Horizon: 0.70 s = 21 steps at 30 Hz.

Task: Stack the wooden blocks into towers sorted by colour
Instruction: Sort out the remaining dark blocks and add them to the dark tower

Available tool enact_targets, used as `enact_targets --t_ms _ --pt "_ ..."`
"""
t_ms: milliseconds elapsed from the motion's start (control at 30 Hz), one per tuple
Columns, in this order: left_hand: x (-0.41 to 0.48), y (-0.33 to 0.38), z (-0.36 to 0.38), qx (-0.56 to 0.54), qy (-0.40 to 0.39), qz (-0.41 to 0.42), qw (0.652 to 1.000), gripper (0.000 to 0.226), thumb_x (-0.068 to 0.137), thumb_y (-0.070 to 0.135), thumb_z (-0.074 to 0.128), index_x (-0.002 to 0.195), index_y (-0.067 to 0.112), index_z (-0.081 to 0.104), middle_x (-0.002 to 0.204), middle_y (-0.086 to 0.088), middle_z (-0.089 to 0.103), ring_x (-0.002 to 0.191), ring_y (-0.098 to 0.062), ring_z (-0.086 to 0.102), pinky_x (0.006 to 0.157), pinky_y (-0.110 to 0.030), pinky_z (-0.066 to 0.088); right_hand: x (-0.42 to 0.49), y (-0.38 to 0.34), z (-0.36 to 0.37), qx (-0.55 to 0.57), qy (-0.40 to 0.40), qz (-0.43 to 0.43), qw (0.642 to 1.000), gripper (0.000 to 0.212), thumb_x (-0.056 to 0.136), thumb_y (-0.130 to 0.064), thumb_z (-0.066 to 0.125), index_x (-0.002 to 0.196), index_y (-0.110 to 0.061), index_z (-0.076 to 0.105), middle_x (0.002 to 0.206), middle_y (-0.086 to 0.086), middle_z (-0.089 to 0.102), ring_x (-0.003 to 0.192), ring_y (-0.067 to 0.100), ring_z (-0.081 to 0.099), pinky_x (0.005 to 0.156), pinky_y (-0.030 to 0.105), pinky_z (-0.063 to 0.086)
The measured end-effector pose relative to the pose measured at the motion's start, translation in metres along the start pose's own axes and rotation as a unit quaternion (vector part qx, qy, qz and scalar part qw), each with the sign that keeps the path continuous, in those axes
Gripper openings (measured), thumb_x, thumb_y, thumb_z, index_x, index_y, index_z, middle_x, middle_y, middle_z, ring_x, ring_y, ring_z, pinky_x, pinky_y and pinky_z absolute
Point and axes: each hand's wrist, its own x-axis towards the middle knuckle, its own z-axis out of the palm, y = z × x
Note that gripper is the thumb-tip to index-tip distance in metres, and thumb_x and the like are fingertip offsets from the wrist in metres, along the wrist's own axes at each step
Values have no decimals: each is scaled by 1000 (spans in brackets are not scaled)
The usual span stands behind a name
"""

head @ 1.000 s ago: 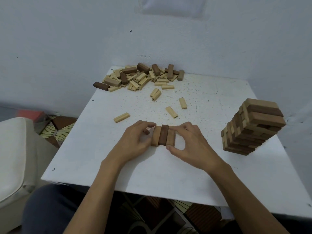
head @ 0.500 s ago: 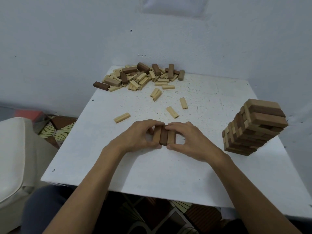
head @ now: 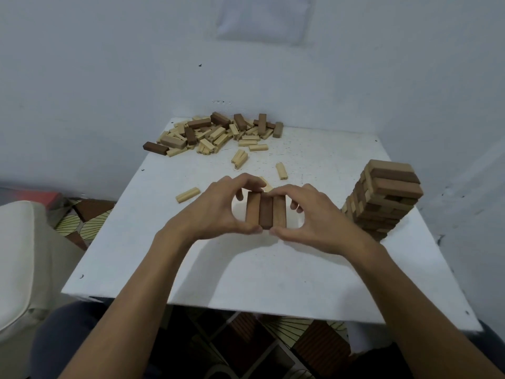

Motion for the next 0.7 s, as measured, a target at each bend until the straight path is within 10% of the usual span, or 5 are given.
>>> enact_targets --t_ms 300,433,700 --pt "23 93 -18 -2 35 87 996 74 66 37 88 129 35 48 117 22 61 101 -6 51 82 -9 38 -45 -28 -97 -56 47 0 997 51 79 -38 75 125 -38 53 79 -47 50 68 8 55 58 19 42" --pt "51 127 0 -18 38 99 994 72 68 34 87 127 36 47 118 20 61 113 -5 51 91 -23 40 -64 -9 -136 -44 56 35 997 50 78 -33 77 123 -35 55 72 -43 53 61 4 52 57 17 37" --pt "107 159 48 -46 3 78 996 72 68 39 85 127 40 44 123 19 59 124 -9 45 95 -30 35 -83 51 -175 -36 45 95 994 61 77 -40 77 131 -40 48 133 -15 55 55 3 51 64 20 37"
